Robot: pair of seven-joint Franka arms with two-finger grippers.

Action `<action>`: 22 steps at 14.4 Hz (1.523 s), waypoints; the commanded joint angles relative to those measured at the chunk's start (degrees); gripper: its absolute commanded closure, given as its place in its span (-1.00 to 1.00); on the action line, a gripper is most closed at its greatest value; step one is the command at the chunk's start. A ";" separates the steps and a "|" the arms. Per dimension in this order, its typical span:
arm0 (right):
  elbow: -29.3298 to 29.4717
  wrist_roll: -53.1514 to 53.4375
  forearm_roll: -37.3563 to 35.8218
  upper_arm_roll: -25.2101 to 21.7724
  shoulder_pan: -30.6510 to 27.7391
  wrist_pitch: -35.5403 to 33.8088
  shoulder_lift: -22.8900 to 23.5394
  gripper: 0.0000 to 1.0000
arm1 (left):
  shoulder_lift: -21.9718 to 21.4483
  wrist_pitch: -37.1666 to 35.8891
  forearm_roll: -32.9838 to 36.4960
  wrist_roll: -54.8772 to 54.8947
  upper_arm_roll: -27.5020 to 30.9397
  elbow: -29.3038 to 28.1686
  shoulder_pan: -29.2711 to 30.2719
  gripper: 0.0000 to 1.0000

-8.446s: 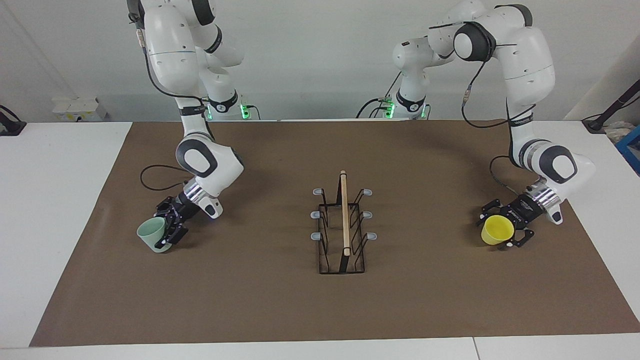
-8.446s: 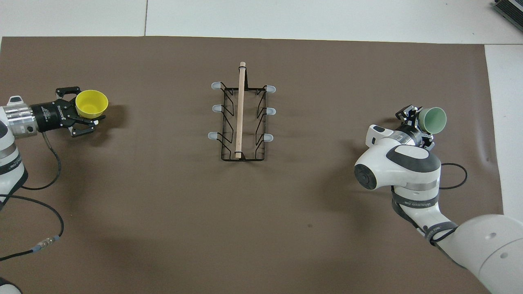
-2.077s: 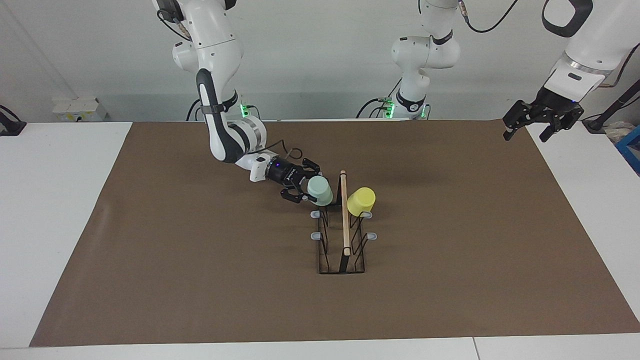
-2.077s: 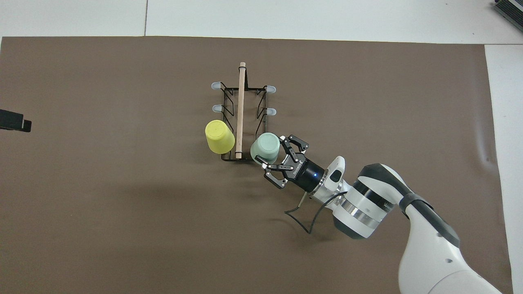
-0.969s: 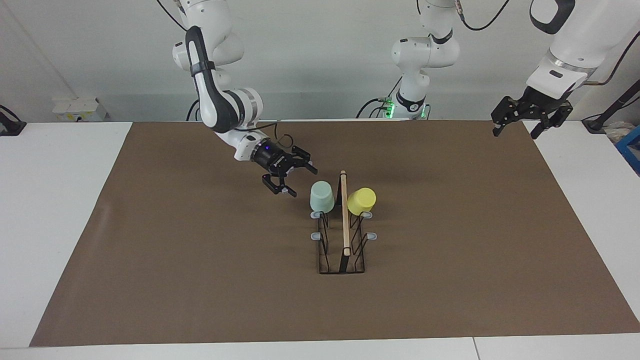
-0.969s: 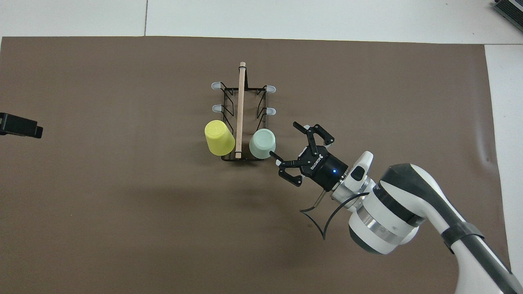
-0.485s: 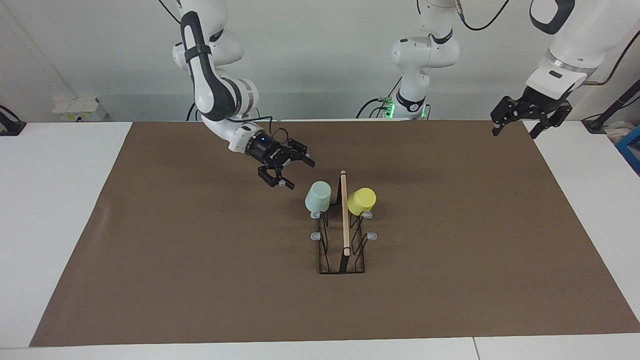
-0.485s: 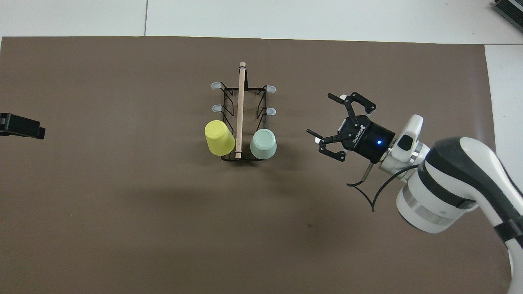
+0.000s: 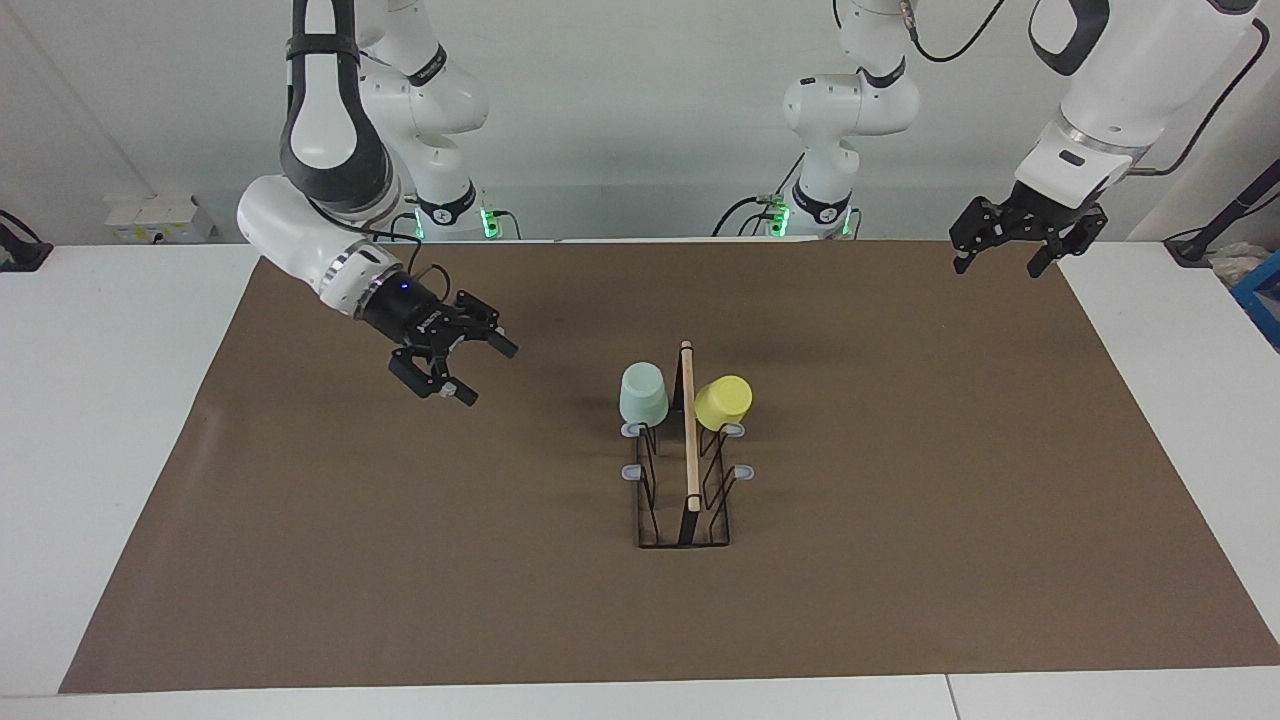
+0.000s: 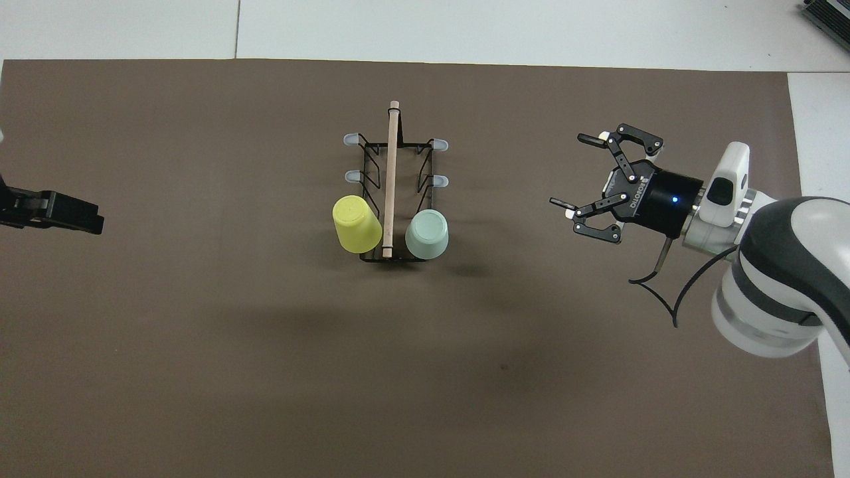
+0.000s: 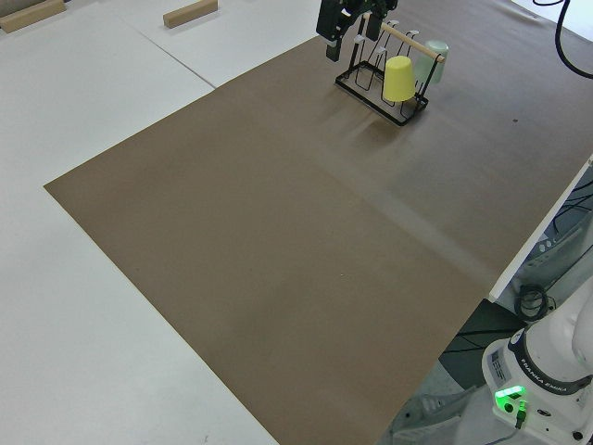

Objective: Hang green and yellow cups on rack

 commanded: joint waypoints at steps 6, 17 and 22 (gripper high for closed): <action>10.09 23.74 -32.72 0.69 -5.94 -12.05 0.27 -1.00 | -2.26 0.51 0.39 -0.30 -0.95 -2.45 0.77 -1.00; 14.75 60.66 -66.93 0.69 -6.03 -29.20 -0.61 -1.00 | -2.26 1.13 0.39 -0.13 -0.95 -2.19 1.21 -1.00; 16.77 74.90 -75.03 0.25 -7.08 -36.67 -0.70 -1.00 | -2.35 1.22 0.39 -0.04 -1.47 -2.54 1.91 -1.00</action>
